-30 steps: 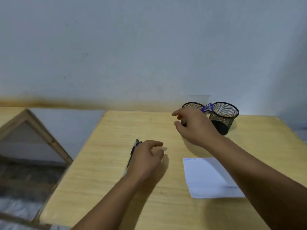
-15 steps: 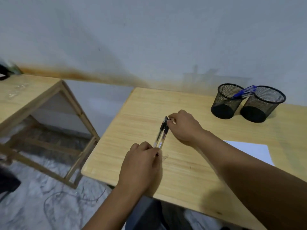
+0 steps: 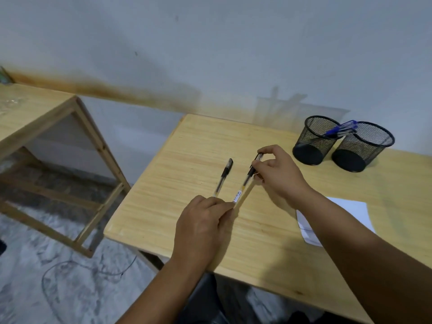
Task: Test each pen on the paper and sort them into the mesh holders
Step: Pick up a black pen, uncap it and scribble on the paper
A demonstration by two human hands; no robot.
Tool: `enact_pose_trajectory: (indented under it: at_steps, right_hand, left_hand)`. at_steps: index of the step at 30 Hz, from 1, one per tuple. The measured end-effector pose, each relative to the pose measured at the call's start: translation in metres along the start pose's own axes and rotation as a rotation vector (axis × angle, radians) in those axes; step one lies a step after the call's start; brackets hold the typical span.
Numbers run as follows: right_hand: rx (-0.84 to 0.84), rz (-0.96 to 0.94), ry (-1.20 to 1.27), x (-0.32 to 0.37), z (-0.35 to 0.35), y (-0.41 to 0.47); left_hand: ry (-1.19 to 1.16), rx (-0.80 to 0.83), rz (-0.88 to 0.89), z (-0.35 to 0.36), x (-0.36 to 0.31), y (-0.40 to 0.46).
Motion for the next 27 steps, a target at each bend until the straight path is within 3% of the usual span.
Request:
enact_pose_trajectory:
  at_steps: [3,8,13,20,27]
  right_hand:
    - [-0.067,-0.017,0.18,-0.001,-0.032,-0.017]
    - [-0.264,-0.081,0.259,-0.006,-0.09,-0.048]
    - [-0.357,-0.104,0.326,-0.01,-0.132,-0.076]
    - [-0.37,-0.103,0.424,-0.012,-0.158,-0.096]
    - [-0.303,-0.097,0.331,-0.033,-0.142,-0.11]
  left_hand:
    - [-0.176,-0.014,-0.043,0.011,-0.015,0.005]
    - [-0.768,0.12,-0.482,0.041,-0.049,0.006]
    - [-1.029,0.271,-0.701,0.076,-0.088,-0.001]
    - [-0.996,0.384,-0.636,0.093,-0.128,-0.002]
    - [-0.915,0.314,-0.503,0.08,-0.134,0.029]
Point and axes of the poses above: each hand's wrist, its own y-axis towards the middle knuckle, its own z-axis out of the palm, x = y × z, the point moved 7 cm from there along y, towards the middle knuckle, and after that the axes turned 4 degrees about -y, right-handed, at the moved point
